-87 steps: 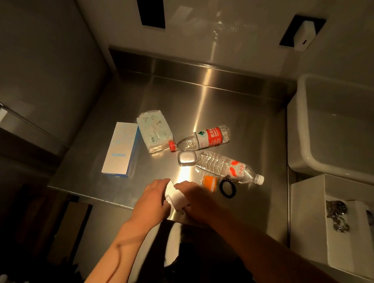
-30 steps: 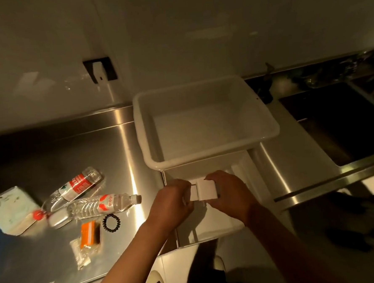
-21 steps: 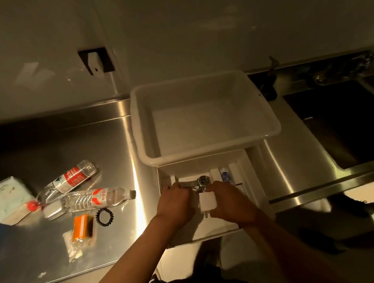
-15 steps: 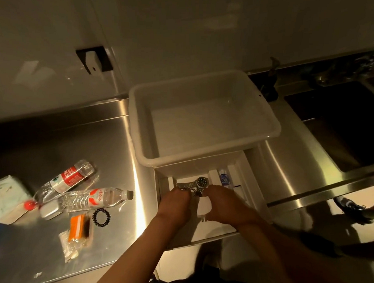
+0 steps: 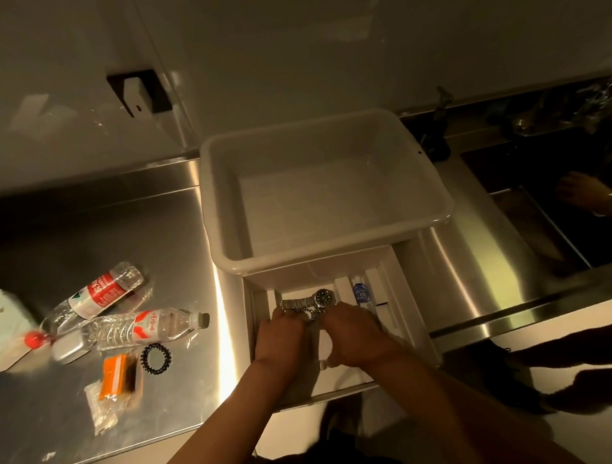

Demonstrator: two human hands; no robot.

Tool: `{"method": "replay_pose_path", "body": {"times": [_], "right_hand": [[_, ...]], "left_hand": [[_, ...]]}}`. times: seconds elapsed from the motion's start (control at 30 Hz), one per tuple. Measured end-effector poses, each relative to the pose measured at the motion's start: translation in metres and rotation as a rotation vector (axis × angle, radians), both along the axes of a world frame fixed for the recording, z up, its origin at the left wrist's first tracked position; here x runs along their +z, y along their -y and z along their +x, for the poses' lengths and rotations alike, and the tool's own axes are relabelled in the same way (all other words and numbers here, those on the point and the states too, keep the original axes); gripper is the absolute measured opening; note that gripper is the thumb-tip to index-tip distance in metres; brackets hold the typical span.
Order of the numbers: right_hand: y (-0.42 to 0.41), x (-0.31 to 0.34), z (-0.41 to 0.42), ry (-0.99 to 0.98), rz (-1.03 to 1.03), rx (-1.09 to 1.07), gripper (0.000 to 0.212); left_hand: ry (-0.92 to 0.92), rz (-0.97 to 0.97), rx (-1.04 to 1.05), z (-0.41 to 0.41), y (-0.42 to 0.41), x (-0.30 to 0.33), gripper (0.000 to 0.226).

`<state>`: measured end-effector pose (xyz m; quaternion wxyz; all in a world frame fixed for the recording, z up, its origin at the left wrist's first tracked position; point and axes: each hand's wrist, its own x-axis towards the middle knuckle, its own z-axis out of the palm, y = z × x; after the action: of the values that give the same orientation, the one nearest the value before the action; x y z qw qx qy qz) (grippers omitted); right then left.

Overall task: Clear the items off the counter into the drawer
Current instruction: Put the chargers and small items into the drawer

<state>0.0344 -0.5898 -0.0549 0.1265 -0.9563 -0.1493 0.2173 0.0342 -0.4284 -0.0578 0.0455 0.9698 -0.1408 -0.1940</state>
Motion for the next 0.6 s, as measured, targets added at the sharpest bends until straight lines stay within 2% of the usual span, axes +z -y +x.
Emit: {"method": "replay_pose_path", "body": {"times": [0.2, 0.33, 0.6], "right_hand": [[0.0, -0.003, -0.001, 0.006, 0.135, -0.107, 0.074], [0.003, -0.004, -0.004, -0.01, 0.162, -0.128, 0.079], [0.005, -0.012, -0.005, -0.063, 0.099, -0.12, 0.067]], "left_hand": [[-0.013, 0.081, 0.071, 0.005, -0.003, 0.003, 0.034], [-0.009, 0.07, 0.078, 0.005, -0.004, 0.004, 0.037], [-0.011, 0.05, 0.069, 0.005, -0.004, 0.002, 0.04]]}}
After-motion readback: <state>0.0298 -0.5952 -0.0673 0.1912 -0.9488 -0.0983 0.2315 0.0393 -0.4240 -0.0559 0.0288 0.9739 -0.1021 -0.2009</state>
